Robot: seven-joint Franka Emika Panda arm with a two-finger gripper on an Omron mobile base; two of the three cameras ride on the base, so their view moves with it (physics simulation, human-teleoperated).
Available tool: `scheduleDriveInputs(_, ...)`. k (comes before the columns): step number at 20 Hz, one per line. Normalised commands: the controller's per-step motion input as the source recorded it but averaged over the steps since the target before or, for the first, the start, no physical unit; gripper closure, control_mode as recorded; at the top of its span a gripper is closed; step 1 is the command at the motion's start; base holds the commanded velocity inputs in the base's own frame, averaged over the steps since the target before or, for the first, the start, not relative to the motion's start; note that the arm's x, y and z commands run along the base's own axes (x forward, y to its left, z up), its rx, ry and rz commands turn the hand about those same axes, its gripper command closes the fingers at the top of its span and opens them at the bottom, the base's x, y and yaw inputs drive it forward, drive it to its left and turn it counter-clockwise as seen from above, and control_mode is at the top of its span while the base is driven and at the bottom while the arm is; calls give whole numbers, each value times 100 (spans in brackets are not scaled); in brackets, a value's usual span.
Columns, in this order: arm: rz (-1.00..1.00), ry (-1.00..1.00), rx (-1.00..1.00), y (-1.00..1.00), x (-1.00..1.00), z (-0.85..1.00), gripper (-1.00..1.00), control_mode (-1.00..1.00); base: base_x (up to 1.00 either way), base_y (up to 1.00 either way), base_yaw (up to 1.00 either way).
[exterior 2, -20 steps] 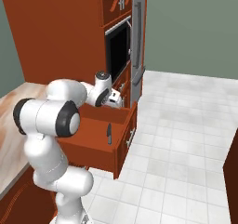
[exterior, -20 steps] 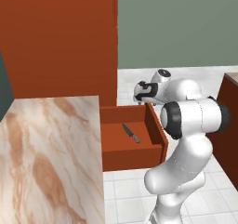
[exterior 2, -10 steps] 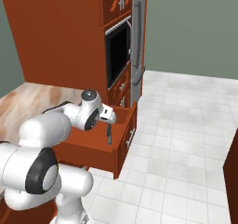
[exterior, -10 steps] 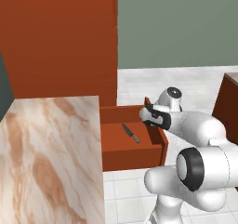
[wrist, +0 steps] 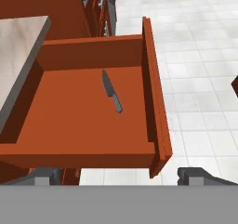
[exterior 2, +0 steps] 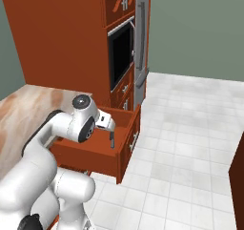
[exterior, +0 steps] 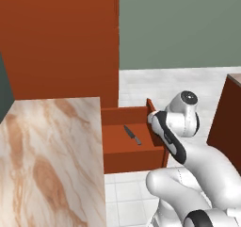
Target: Pick up the metallic utensils from the counter and place them in the open drawer. Make sure not to pick up any wooden utensils.
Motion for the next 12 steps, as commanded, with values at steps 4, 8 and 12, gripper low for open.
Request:
scheduleDriveInputs(4, 0, 2, 0, -21, -10, 21, -100, -100, 0, 0, 0)
scheduleDriveInputs(8, 0, 0, 0, -17, -3, 4, -100, -100, 0, 0, 0)
scheduleDriveInputs(12, 0, -2, 0, -3, 0, 0, -100, -100, 0, 0, 0)
